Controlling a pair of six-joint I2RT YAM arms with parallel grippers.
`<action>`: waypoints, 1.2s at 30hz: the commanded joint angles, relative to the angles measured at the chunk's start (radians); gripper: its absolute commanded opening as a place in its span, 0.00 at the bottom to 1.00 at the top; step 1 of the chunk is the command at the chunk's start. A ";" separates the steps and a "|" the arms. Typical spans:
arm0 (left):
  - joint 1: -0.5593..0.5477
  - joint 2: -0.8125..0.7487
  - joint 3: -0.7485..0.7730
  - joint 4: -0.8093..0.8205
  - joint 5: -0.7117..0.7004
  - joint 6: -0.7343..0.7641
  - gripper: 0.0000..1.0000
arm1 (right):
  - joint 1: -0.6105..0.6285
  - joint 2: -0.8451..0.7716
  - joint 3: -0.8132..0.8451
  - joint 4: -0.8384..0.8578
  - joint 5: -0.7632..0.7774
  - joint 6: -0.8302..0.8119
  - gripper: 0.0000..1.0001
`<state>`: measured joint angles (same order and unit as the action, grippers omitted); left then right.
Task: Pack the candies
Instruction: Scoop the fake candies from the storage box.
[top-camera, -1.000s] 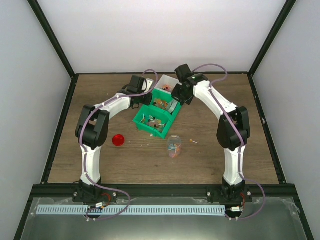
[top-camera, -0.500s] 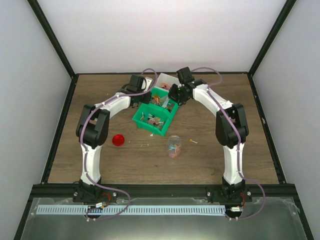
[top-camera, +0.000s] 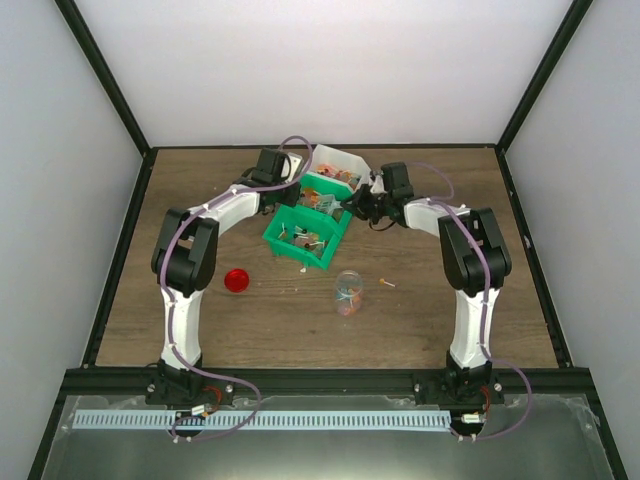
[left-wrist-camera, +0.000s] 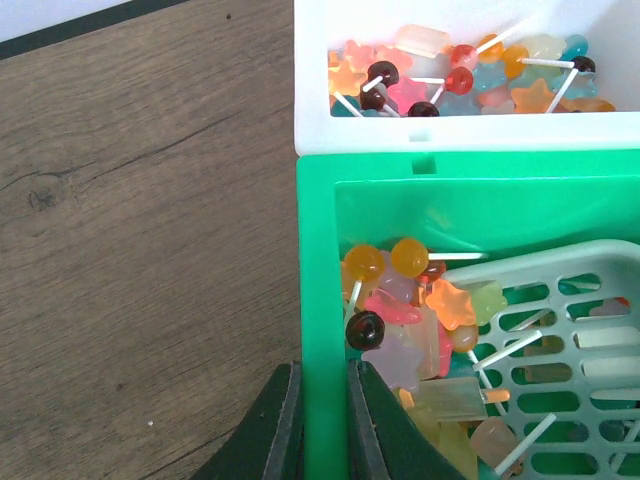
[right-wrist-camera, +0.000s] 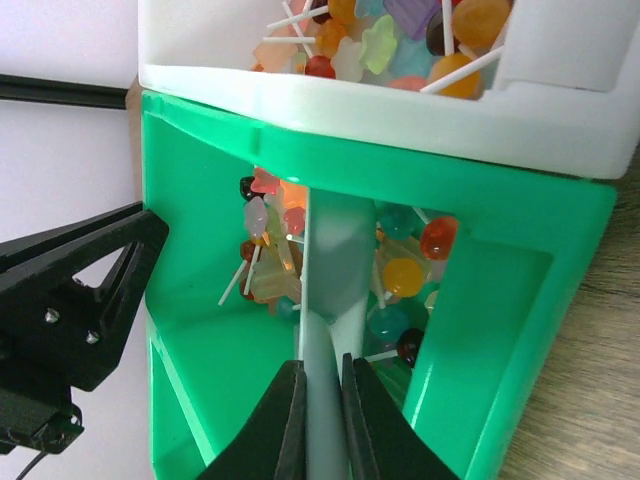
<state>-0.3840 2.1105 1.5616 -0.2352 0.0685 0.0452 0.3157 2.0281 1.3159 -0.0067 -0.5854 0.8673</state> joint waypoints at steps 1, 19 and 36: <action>-0.036 0.042 -0.005 -0.048 0.068 0.019 0.04 | 0.002 0.032 -0.053 0.143 -0.167 0.015 0.01; -0.020 0.062 0.014 -0.053 0.041 -0.016 0.04 | -0.077 -0.127 -0.234 0.329 -0.279 0.059 0.01; 0.000 0.034 -0.004 -0.046 0.039 -0.028 0.04 | -0.115 -0.181 -0.296 0.339 -0.282 0.071 0.01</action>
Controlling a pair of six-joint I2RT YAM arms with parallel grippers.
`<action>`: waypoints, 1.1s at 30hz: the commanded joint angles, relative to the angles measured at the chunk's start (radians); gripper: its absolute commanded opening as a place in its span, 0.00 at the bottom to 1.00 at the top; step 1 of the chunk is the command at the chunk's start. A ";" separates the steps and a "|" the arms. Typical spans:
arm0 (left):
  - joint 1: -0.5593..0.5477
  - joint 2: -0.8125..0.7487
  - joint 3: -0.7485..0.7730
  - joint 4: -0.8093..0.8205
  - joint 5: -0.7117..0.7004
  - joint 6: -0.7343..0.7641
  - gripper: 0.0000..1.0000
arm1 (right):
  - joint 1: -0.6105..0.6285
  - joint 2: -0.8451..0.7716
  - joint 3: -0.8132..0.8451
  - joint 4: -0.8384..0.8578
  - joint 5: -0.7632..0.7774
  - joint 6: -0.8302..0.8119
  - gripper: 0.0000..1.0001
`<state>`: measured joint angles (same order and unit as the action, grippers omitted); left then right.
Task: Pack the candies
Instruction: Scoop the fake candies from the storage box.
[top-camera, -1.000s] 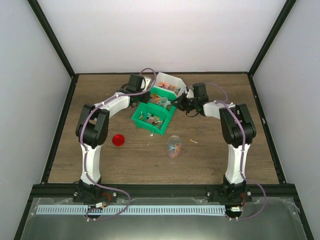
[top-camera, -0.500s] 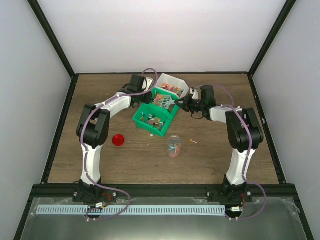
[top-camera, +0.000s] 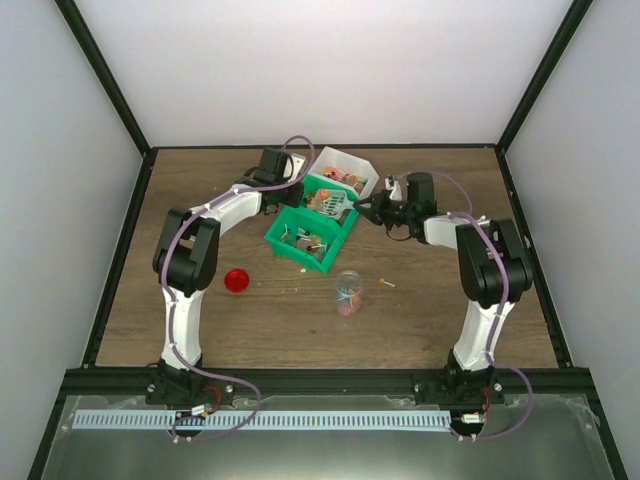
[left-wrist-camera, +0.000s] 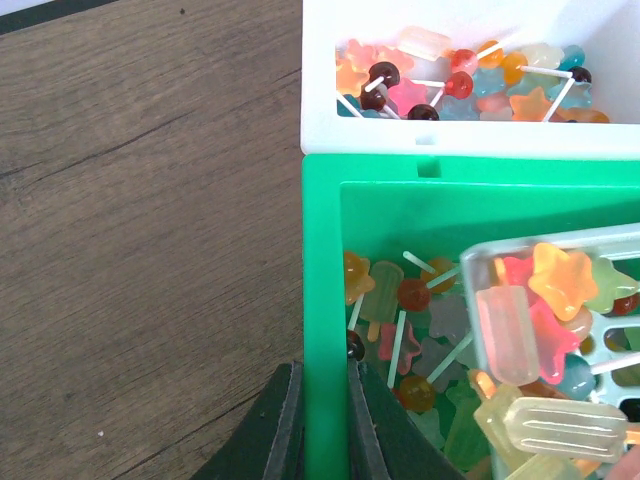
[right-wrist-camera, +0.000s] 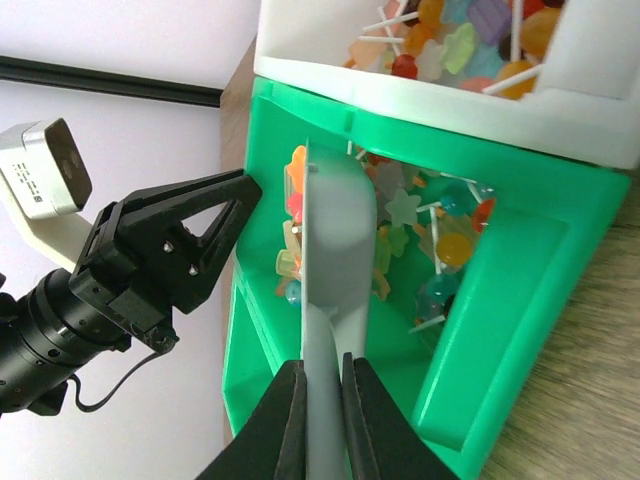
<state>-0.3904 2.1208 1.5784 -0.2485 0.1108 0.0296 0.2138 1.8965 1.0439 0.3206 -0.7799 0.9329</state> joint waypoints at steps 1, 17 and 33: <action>0.007 0.024 -0.022 -0.031 -0.002 -0.013 0.04 | -0.019 -0.058 -0.027 0.011 -0.088 0.004 0.01; 0.009 0.031 -0.037 -0.017 -0.008 -0.008 0.04 | -0.076 -0.163 -0.083 0.021 -0.145 0.032 0.01; 0.010 0.022 -0.043 -0.010 -0.002 -0.016 0.05 | -0.135 -0.148 -0.156 0.166 -0.260 0.159 0.01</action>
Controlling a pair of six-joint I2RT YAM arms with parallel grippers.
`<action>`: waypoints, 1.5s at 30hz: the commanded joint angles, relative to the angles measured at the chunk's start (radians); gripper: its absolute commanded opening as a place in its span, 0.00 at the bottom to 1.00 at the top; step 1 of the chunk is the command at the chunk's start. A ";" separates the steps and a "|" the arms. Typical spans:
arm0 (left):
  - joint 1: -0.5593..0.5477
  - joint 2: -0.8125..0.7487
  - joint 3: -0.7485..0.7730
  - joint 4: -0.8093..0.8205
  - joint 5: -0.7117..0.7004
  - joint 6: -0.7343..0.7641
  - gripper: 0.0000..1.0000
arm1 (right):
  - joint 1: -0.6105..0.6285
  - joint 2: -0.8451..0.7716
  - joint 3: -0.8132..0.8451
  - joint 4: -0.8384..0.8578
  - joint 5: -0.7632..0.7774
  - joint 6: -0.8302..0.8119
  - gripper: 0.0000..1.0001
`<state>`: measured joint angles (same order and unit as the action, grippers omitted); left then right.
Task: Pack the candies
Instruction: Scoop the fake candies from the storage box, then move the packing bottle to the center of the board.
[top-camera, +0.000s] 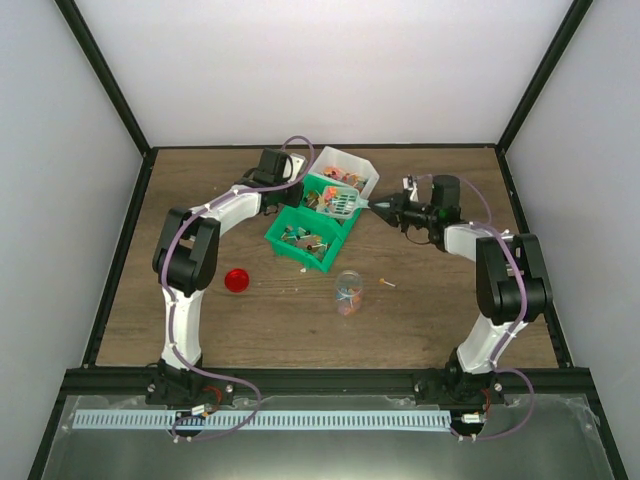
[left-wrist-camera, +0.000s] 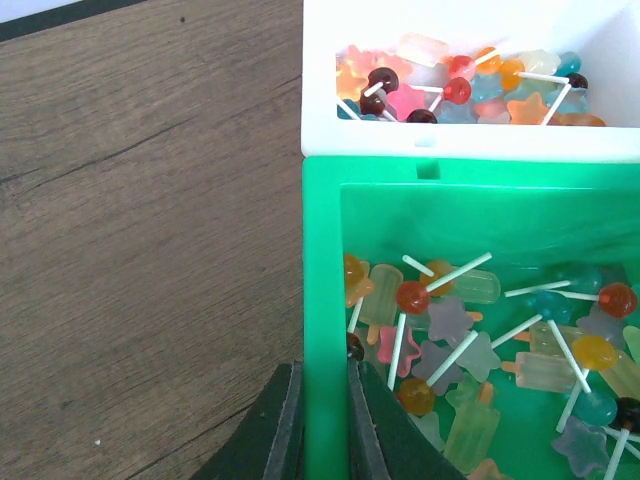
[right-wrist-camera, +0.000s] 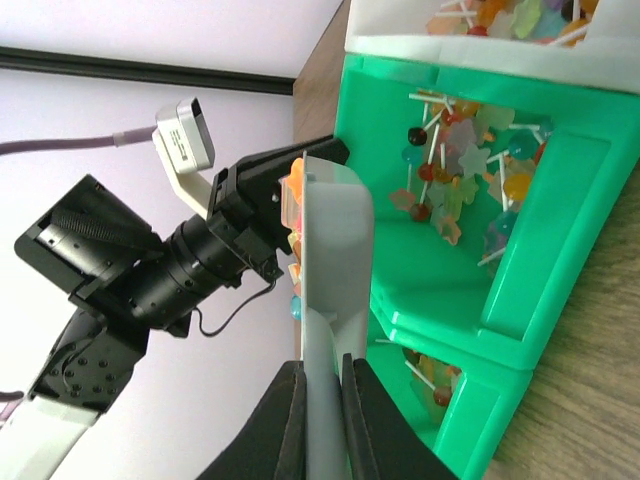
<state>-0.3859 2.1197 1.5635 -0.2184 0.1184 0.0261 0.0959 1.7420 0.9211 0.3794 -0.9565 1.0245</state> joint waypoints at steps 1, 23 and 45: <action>0.006 0.024 -0.028 -0.038 -0.010 -0.014 0.07 | -0.021 0.000 -0.042 0.119 -0.091 0.077 0.01; -0.007 -0.157 -0.095 -0.019 -0.010 -0.049 0.81 | -0.142 -0.375 -0.272 -0.020 -0.129 0.059 0.01; -0.532 -0.929 -1.011 0.390 -0.402 -0.377 0.62 | -0.358 -0.606 -0.349 -0.234 -0.263 -0.058 0.01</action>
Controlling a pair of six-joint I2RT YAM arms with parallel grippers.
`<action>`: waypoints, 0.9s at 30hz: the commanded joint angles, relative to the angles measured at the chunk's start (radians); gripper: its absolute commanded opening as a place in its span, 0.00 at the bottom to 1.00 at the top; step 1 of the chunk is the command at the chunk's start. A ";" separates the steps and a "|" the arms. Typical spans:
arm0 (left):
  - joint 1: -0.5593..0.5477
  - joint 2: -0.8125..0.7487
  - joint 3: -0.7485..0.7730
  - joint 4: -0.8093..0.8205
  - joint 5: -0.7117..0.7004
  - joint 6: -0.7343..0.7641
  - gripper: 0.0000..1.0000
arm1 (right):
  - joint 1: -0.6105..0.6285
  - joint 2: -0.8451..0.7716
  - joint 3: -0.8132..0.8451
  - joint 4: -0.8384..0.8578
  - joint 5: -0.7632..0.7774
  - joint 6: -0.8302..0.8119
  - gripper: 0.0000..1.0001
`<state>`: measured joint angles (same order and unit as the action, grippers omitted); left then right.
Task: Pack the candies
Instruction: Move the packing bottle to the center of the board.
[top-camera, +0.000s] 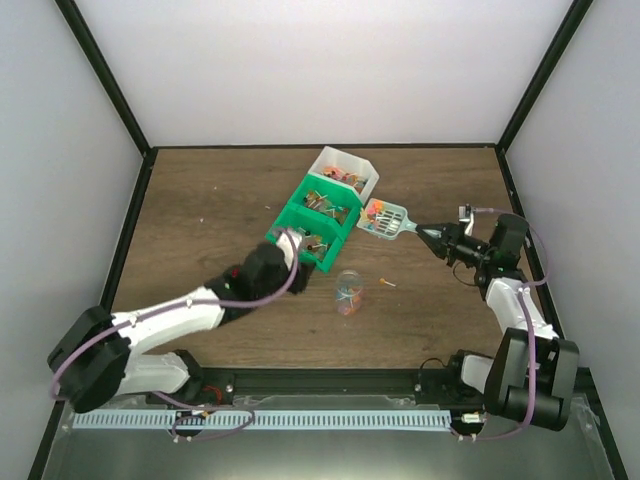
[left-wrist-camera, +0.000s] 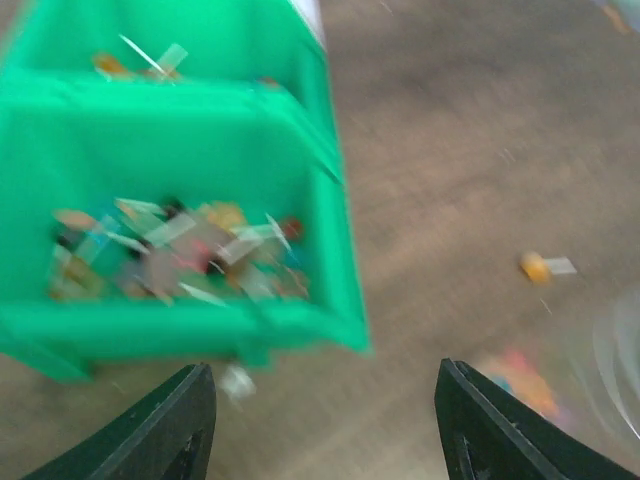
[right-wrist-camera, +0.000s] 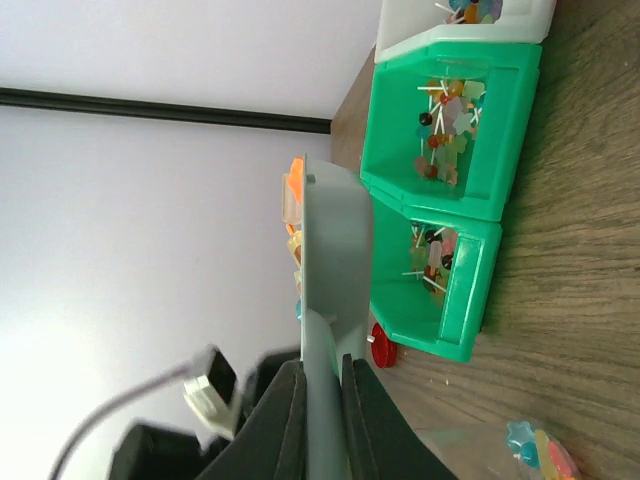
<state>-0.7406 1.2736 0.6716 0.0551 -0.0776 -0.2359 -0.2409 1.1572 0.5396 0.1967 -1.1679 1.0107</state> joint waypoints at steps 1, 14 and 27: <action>-0.233 -0.097 -0.153 0.111 -0.270 -0.141 0.62 | -0.023 -0.020 0.033 -0.056 -0.052 -0.051 0.01; -0.551 -0.175 -0.462 0.315 -0.276 -0.205 0.54 | -0.036 0.004 0.044 -0.015 -0.075 -0.041 0.01; -0.632 0.325 -0.527 0.944 -0.292 -0.138 0.48 | -0.067 -0.016 0.069 -0.067 -0.100 -0.070 0.01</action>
<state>-1.3445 1.4635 0.1493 0.7036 -0.3553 -0.3885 -0.2874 1.1648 0.5568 0.1413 -1.2339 0.9623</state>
